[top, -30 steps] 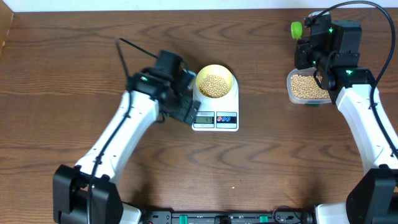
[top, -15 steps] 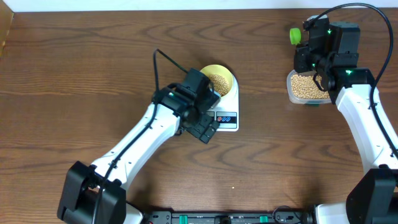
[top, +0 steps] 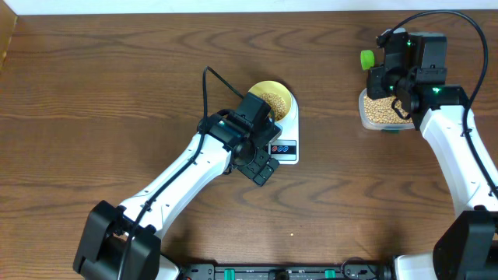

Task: Scoop item into bowl and weigh 50g on scale
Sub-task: 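Return the left gripper over the scale display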

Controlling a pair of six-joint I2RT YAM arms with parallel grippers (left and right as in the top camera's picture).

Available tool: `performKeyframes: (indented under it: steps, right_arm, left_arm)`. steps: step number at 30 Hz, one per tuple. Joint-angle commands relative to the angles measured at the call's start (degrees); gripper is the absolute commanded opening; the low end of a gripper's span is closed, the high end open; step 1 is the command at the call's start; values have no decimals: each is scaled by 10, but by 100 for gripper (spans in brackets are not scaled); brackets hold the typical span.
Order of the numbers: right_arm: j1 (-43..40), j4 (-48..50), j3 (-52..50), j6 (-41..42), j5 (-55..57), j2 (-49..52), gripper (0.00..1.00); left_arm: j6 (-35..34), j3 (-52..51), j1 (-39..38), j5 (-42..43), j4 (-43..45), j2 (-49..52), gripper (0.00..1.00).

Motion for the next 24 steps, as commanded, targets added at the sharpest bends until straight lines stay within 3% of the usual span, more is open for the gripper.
performKeyframes:
  steps: [1, 13, 24]
  right_arm:
    - [-2, -8, 11, 7, 5, -1, 1]
    - [-35, -128, 11, 13, 5, -1, 1]
    - [-86, -140, 9, 13, 5, 9, 1]
  left_arm:
    - [6, -3, -1, 5, -2, 6, 98]
    - [6, -3, -1, 5, -2, 6, 98]
    - [6, -3, -1, 5, -2, 6, 98]
